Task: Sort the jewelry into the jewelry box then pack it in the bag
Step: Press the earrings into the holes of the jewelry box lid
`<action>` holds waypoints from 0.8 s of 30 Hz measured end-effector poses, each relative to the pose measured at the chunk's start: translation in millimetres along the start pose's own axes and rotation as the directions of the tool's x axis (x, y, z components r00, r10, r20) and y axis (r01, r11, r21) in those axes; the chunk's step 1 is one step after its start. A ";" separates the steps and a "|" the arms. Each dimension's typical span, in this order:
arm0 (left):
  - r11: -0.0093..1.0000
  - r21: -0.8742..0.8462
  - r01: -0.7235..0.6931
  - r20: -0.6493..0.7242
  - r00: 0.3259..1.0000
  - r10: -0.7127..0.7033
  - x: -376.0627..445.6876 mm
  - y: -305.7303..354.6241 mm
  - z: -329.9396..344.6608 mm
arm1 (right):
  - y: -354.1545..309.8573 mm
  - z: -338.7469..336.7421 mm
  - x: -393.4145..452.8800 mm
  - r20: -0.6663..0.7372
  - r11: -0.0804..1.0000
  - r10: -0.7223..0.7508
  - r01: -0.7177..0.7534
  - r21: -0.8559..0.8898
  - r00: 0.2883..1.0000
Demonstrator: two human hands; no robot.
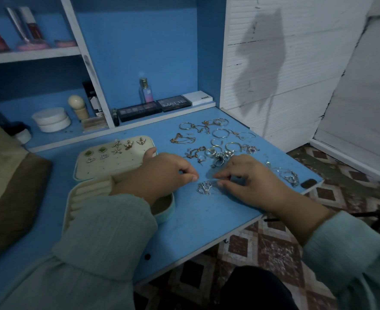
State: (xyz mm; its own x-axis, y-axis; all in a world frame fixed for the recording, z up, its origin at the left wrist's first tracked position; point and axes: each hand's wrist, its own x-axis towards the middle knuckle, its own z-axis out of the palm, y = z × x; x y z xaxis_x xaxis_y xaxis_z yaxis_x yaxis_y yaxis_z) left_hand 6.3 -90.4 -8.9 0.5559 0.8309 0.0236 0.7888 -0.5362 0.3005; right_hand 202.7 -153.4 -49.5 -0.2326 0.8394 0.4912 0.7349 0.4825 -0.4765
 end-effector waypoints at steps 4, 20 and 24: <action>1.000 0.003 0.007 0.023 1.000 -0.007 0.4 -1.0 1.4 | -1.5 1.6 -1.3 0.148 0.984 -0.105 0.125 -0.131 0.983; 0.999 -0.026 0.036 0.056 0.998 -0.034 1.4 -2.4 1.2 | 7.9 -8.7 -0.1 0.174 0.966 -0.176 0.204 -0.156 0.969; 0.999 -0.015 0.043 0.069 0.997 -0.042 2.1 -2.4 1.5 | 10.8 -14.1 0.5 0.109 0.973 -0.152 0.168 -0.159 0.982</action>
State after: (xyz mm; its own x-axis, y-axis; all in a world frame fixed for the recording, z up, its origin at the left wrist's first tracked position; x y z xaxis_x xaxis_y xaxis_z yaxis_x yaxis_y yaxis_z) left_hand 6.0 -87.6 -11.0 0.5394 0.8403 -0.0547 0.8077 -0.4979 0.3156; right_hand 219.5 -151.3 -44.1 -0.4096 0.7787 0.4753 0.7773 0.5706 -0.2650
